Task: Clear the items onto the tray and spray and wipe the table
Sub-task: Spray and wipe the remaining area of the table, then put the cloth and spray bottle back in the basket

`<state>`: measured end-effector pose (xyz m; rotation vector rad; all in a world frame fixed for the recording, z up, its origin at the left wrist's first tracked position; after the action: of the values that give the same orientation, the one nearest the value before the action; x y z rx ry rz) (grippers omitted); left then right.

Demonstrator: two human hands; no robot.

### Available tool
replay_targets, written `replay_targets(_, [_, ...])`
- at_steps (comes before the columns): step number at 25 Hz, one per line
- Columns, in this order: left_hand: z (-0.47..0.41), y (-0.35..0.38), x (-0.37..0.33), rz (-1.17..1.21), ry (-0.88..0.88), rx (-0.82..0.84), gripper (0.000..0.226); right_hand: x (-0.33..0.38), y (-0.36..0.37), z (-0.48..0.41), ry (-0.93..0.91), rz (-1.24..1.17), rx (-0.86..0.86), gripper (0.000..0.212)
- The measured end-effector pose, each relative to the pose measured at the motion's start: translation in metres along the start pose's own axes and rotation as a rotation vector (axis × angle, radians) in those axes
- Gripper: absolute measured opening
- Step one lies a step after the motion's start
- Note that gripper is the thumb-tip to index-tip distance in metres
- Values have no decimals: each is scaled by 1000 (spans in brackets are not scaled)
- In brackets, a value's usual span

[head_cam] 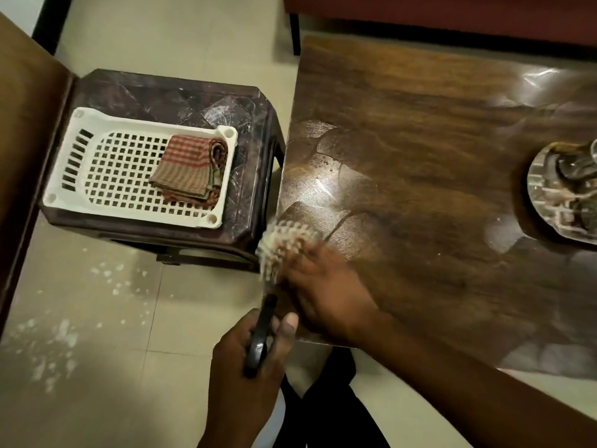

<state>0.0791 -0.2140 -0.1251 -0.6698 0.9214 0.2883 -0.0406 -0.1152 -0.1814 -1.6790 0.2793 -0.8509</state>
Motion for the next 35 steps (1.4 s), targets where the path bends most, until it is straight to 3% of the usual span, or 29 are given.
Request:
replay_targets(3, [-12,2,-3,-11,42,2,15,52,15,59,-536,-127,212,37])
replay_targets(5, [-15,5,-2,-25,52,13,24,26,11,40,-629,-104,247,41])
replay_targets(7, [-17,3,1,-78,71,-11,32,-24,0,-22,-455,-45,194,49])
replay_targets(11, [-17,0,-1,-162,130,-69,32,-177,-62,-158,163,169,-97,52])
replay_targets(14, [-13,-3,-2,-94,35,-55,48,-246,-86,-179,593,103,-185,56])
replay_targets(15, [-10,-3,-3,-39,-10,-14,55,-238,-84,-176,618,97,-197,56])
replay_targets(17, [-1,2,-17,-17,-28,122,37,-192,-70,-151,528,85,-187,55])
replay_targets(19, [-1,-5,-36,-28,53,36,29,-123,-42,-102,366,57,-102,56])
replay_targets(22, [-2,-11,-55,8,129,-159,37,-16,-2,11,49,-18,63,54])
replay_targets(25, [3,-10,-53,-75,110,-171,25,5,7,108,-90,15,71,55])
replay_targets(30, [19,-12,-40,-20,-32,124,16,-35,-19,204,282,0,-108,54])
replay_targets(33, [31,-21,-29,-113,-86,-35,13,-16,-17,205,570,-31,-200,58])
replay_targets(35, [46,-31,-40,-103,-89,-89,13,13,-17,177,608,-155,-201,65])
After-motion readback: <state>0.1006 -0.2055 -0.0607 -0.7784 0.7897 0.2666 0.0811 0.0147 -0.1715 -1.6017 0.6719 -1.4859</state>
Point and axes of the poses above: each hand's wrist, its own z-axis away from the middle knuckle, its own y-axis out of the palm, x = y × z, the point moved 9 cm from there along -z, towards the middle knuckle, and after that the axes turned 13 degrees about -x, right-handed, at the moved point
